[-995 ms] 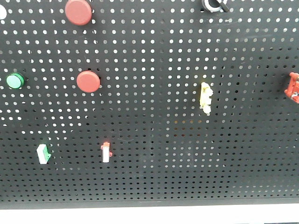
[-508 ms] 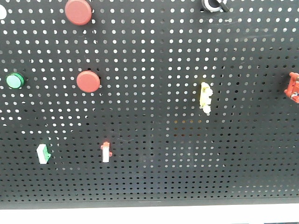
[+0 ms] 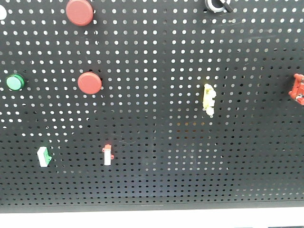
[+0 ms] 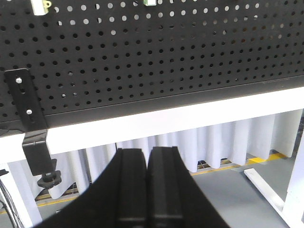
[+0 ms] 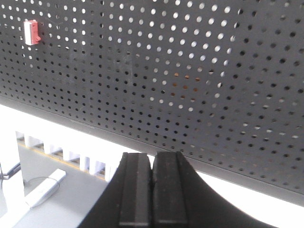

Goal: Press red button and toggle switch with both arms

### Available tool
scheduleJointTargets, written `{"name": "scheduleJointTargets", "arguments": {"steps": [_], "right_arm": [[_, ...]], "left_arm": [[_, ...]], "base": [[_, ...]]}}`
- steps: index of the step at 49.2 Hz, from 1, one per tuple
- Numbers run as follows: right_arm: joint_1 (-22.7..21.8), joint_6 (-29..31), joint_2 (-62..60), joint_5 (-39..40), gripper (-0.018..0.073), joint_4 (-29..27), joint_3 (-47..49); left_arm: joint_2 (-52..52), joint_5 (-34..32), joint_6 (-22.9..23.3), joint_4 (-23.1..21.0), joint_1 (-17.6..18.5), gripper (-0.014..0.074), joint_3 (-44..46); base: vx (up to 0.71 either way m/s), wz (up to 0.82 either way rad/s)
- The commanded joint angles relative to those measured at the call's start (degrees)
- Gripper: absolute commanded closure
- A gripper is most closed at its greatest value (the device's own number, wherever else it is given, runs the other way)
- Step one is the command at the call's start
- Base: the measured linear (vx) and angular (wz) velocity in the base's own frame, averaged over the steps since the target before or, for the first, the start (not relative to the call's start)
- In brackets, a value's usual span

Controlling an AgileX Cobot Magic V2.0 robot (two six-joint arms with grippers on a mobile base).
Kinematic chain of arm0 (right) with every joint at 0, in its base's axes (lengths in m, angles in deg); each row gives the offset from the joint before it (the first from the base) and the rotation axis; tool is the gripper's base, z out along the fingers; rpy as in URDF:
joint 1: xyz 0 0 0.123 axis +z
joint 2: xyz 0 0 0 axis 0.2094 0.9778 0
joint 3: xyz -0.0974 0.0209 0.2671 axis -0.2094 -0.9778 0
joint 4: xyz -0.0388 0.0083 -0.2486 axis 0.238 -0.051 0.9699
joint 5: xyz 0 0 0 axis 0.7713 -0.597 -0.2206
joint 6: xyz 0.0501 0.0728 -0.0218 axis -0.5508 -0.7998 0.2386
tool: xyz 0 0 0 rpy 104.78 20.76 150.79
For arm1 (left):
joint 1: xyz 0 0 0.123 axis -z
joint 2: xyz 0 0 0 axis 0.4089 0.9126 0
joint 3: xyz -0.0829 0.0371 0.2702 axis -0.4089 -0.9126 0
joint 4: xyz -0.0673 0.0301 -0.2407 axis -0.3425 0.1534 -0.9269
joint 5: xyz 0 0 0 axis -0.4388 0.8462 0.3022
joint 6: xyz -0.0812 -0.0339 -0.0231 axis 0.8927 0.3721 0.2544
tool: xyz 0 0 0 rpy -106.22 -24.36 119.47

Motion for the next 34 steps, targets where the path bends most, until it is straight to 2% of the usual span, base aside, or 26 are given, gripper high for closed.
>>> {"name": "scheduleJointTargets", "arguments": {"steps": [1,5,11,15,19,34], "right_arm": [[-3.68,-0.44,0.44,12.06,0.0562,-1.58,-4.44],[-8.35,-2.04,0.13,16.96,0.0562,-2.62,-9.15],[-14.19,-4.01,-4.29,17.32,0.0562,-2.8,-13.4],[-16.58,-4.01,-9.36,17.03,0.0562,-2.29,-15.44],[-17.9,-4.01,-14.46,13.31,0.0562,-1.43,-15.32],[-18.42,-4.01,-13.84,12.99,0.0562,-1.3,-15.32]], "left_arm": [[-0.39,-4.76,0.55,0.02,-0.04,0.0595,-1.96],[-0.39,-4.76,0.55,0.02,-0.04,0.0595,-1.96],[-0.39,-4.76,0.55,0.02,-0.04,0.0595,-1.96],[-0.39,-4.76,0.55,0.02,-0.04,0.0595,-1.96],[-0.39,-4.76,0.55,0.02,-0.04,0.0595,-1.96],[-0.4,-4.73,0.55,0.02,-0.04,0.0595,-1.96]], "base": [[0.0,0.0],[0.0,0.0],[0.0,0.0],[0.0,0.0],[0.0,0.0],[0.0,0.0]]}}
